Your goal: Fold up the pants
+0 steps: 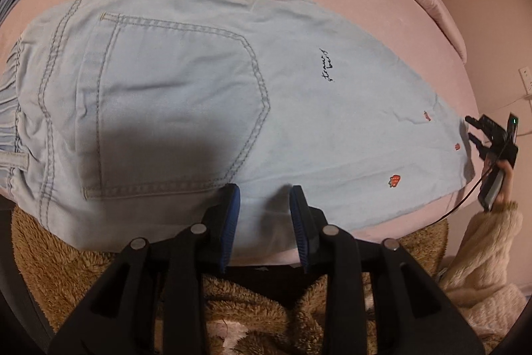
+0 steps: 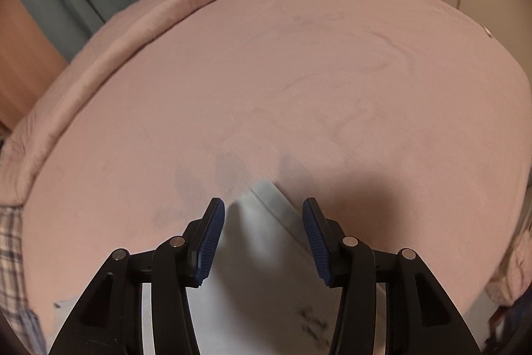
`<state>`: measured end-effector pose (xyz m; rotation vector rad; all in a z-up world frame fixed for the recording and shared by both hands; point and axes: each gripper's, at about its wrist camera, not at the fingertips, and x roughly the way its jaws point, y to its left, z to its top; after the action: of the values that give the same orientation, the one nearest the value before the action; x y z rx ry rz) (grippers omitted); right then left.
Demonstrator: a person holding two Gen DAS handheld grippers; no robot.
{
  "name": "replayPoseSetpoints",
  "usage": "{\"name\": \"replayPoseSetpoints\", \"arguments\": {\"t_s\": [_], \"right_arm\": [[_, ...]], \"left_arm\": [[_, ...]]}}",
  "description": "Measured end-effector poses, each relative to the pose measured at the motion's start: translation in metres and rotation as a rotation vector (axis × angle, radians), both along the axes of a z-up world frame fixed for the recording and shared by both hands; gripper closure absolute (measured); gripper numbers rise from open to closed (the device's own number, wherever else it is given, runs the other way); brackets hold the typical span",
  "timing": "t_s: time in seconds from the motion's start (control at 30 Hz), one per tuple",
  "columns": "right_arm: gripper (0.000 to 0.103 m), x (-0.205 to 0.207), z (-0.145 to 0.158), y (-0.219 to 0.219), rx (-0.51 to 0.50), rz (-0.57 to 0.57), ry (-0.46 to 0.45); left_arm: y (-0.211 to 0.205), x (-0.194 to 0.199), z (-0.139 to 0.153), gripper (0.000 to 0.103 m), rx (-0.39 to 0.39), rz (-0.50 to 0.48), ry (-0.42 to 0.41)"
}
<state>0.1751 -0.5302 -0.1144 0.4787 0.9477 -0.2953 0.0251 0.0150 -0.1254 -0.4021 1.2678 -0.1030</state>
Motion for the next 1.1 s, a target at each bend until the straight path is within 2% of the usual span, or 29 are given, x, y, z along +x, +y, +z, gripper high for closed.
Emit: {"name": "replayPoseSetpoints", "arguments": {"t_s": [0.03,0.1,0.13,0.17,0.27,0.37,0.43,0.53,0.63,0.67,0.77,0.8,0.83,0.87,0.9,1.0,1.1], "right_arm": [[0.056,0.004,-0.004,0.0,-0.002,0.004,0.01],[0.083,0.009,-0.008,-0.002,0.013,0.017,0.002],[0.085,0.005,-0.005,-0.002,0.016,0.012,-0.019],[0.092,0.002,0.0,-0.003,0.002,0.003,-0.039],[0.093,0.003,0.005,-0.009,0.019,-0.016,-0.075],[0.093,0.016,-0.007,-0.011,0.032,-0.028,-0.048],[0.094,0.019,-0.013,-0.012,0.032,-0.031,-0.065],[0.094,0.012,-0.015,-0.003,0.035,-0.045,-0.07],[0.093,0.005,-0.009,0.002,-0.008,-0.038,-0.066],[0.091,0.003,-0.007,0.002,-0.017,-0.04,-0.064],[0.076,-0.015,0.005,0.003,-0.033,-0.054,-0.056],[0.064,-0.024,0.011,0.002,-0.038,-0.061,-0.071],[0.058,-0.035,0.017,0.002,-0.045,-0.07,-0.093],[0.046,-0.047,0.022,0.002,-0.05,-0.08,-0.11],[0.039,-0.061,0.027,0.002,-0.053,-0.094,-0.124],[0.037,-0.101,0.03,0.0,-0.026,-0.125,-0.139],[0.037,-0.128,0.019,-0.003,0.025,-0.147,-0.114]], "left_arm": [[-0.003,0.001,-0.001,0.072,0.005,0.001,0.001],[-0.005,0.002,-0.002,0.072,0.02,0.002,0.003],[-0.01,0.003,-0.003,0.072,0.025,0.001,0.001],[-0.014,0.005,-0.004,0.072,0.027,0.001,0.0],[-0.013,0.008,-0.002,0.071,0.027,0.0,0.0],[-0.013,0.005,-0.003,0.071,0.021,0.004,-0.001],[-0.01,0.002,-0.003,0.07,0.012,0.009,-0.005],[-0.01,0.0,-0.002,0.062,-0.004,0.005,-0.013],[-0.016,0.001,0.001,0.05,-0.003,-0.007,-0.015],[-0.017,0.001,0.002,0.048,0.003,-0.006,-0.013],[-0.023,0.003,0.006,0.042,0.02,0.002,-0.007],[-0.024,0.004,0.007,0.039,0.017,0.002,-0.008],[-0.027,0.004,0.009,0.038,0.009,0.0,-0.016],[-0.028,0.005,0.01,0.034,0.004,-0.001,-0.025],[-0.029,0.004,0.012,0.029,0.001,-0.001,-0.037],[-0.03,0.004,0.02,0.021,0.009,0.005,-0.088],[-0.029,0.005,0.022,0.02,0.013,0.019,-0.111]]}}
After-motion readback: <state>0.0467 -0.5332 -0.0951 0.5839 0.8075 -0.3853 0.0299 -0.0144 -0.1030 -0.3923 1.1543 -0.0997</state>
